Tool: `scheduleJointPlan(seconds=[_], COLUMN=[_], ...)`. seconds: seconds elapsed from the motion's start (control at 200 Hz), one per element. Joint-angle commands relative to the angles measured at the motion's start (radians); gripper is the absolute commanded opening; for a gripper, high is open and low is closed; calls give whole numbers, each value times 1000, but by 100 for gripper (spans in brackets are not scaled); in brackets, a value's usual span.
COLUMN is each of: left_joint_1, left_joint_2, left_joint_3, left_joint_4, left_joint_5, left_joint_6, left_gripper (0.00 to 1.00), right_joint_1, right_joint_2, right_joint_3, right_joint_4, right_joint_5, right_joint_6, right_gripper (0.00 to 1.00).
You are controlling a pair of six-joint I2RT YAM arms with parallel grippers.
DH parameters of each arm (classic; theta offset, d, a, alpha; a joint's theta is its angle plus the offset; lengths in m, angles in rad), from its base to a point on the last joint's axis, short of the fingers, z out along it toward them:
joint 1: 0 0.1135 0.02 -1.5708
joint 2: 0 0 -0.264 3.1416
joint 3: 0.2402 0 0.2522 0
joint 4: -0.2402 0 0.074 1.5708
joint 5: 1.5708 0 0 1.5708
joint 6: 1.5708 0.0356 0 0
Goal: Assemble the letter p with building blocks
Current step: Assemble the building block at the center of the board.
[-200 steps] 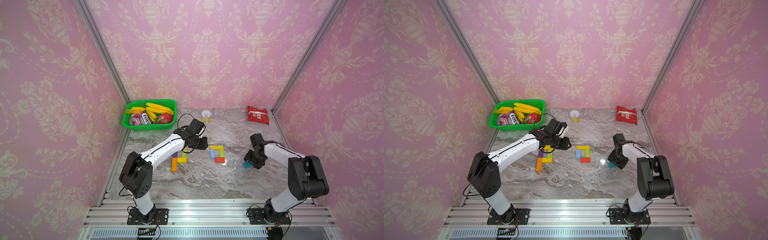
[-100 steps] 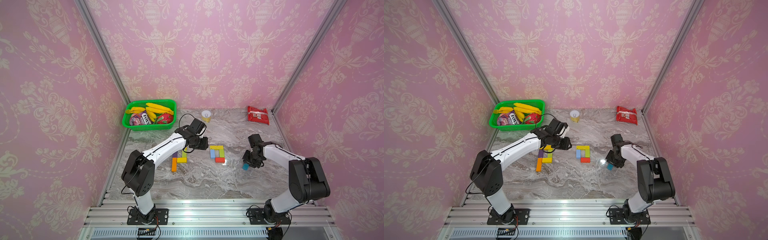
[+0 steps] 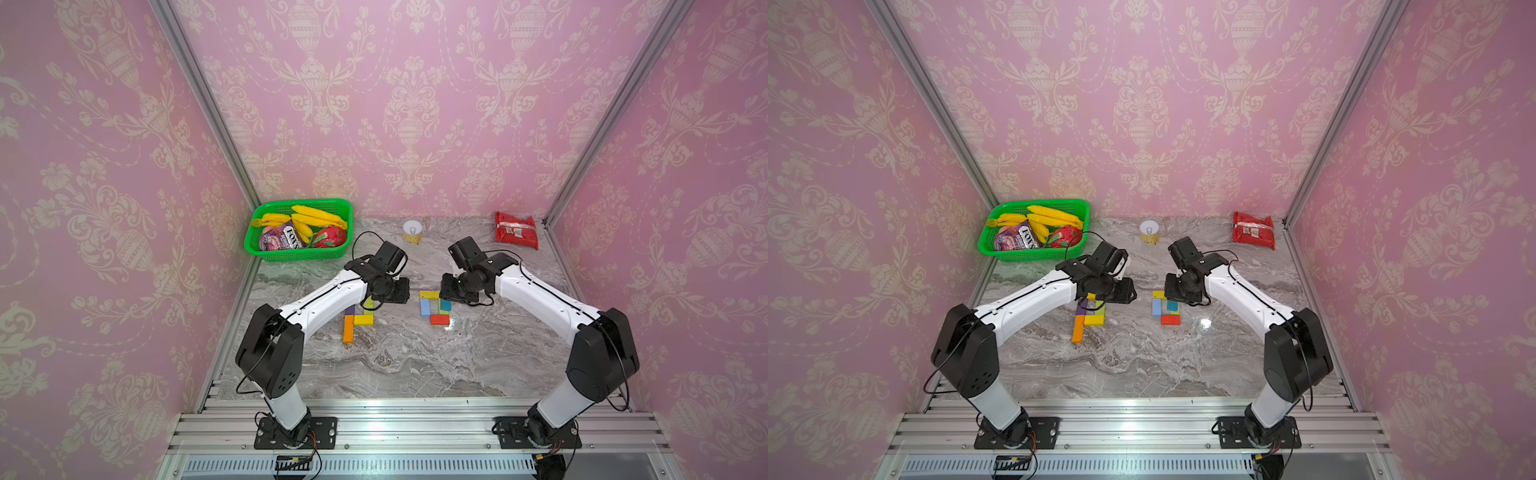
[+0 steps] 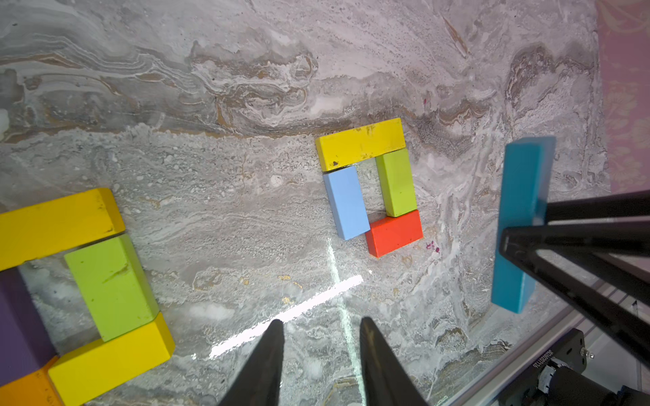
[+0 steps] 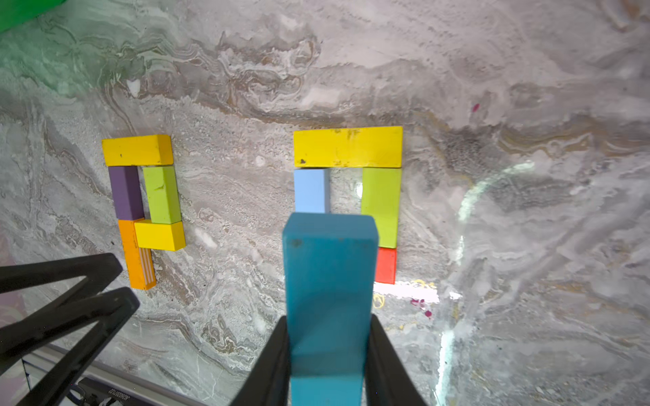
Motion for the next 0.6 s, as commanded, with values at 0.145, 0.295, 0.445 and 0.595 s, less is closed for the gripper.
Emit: scheduleJointPlan(seconds=[0.145, 0.295, 0.445, 0.595], left_joint_1=[105, 141, 148, 147], left_joint_2=[-98, -139, -147, -141], left_joint_3=[-107, -126, -133, -139], left_joint_4=[22, 21, 24, 32], left_joint_5=[20, 3, 10, 26], left_joint_6=[-79, -73, -71, -78], left_gripper=[40, 40, 41, 41], right_joint_1=[128, 157, 171, 178], right_joint_2=[137, 159, 163, 160], right_joint_3=[73, 63, 43, 12], right_joint_4=[-69, -78, -72, -54], right_joint_5=[-20, -19, -19, -6], right_joint_6=[-24, -27, -15, 20], right_gripper=[10, 10, 10, 10])
